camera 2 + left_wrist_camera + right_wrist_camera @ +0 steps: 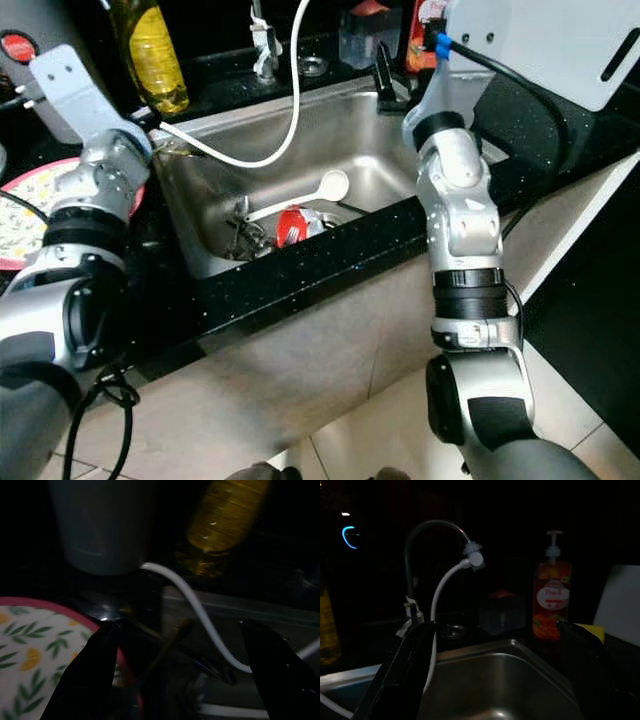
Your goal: Kitchen organization
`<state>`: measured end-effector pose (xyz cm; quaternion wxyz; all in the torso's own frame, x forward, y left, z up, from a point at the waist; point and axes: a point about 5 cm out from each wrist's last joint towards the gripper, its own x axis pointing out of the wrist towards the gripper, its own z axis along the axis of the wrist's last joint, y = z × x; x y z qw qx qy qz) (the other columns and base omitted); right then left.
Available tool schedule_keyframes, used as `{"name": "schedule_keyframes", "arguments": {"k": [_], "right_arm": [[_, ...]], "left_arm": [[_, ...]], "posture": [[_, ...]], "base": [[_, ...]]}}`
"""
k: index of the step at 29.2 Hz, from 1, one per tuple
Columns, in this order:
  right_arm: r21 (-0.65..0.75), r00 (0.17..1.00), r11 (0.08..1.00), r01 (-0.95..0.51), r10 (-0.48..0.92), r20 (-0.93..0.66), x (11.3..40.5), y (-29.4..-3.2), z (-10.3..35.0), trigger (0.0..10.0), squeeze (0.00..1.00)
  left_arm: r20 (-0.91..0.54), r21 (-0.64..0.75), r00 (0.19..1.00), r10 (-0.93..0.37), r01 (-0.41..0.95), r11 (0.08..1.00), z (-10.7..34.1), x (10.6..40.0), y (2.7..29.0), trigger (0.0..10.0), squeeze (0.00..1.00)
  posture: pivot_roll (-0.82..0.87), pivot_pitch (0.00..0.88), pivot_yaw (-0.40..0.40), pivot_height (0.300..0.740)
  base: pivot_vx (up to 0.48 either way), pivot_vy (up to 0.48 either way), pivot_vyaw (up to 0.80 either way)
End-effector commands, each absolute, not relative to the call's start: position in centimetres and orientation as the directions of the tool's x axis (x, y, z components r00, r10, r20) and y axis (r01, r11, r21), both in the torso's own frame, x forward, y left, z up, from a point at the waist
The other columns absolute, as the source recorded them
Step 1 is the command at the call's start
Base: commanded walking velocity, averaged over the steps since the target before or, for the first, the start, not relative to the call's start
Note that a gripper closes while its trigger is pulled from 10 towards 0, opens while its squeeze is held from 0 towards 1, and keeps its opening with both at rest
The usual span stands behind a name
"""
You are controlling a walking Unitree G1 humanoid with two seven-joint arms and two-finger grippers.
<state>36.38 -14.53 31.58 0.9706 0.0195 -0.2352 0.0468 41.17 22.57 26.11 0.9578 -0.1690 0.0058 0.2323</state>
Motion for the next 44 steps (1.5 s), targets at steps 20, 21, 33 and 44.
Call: {"name": "schedule_keyframes", "arguments": {"k": [20,21,33,44], "right_arm": [[0.019,0.892,0.993,-0.12,0.099,0.441,36.5,-14.1,31.3,10.0,0.0],[0.021,0.892,0.993,-0.119,0.097,0.442,36.5,-14.1,31.3,10.0,0.0],[0.032,0.89,0.991,-0.133,0.106,0.444,36.6,-13.7,31.3,10.0,0.0],[0.039,0.888,0.987,-0.153,0.12,0.445,36.8,-13.1,31.3,10.0,0.0]], "left_arm": [[-0.225,-0.326,0.835,0.503,-0.551,0.768,21.4,40.2,24.6,10.0,0.0],[-0.239,-0.337,0.837,0.493,-0.547,0.766,21.1,40.2,24.5,10.0,0.0],[-0.26,-0.375,0.833,0.488,-0.553,0.744,19.6,39.6,25.3,0.0,0.0],[-0.04,-0.296,0.883,0.467,-0.457,0.839,22.1,39.1,25.5,0.0,0.0]], "posture": [[-0.03,0.0,0.034,0.74],[-0.03,0.0,0.037,0.74],[-0.01,0.0,0.032,0.74],[0.01,0.0,0.025,0.74]], "base": [[0.0,0.0,0.0],[0.0,0.0,0.0],[0.0,0.0,0.0],[0.0,0.0,0.0]]}}
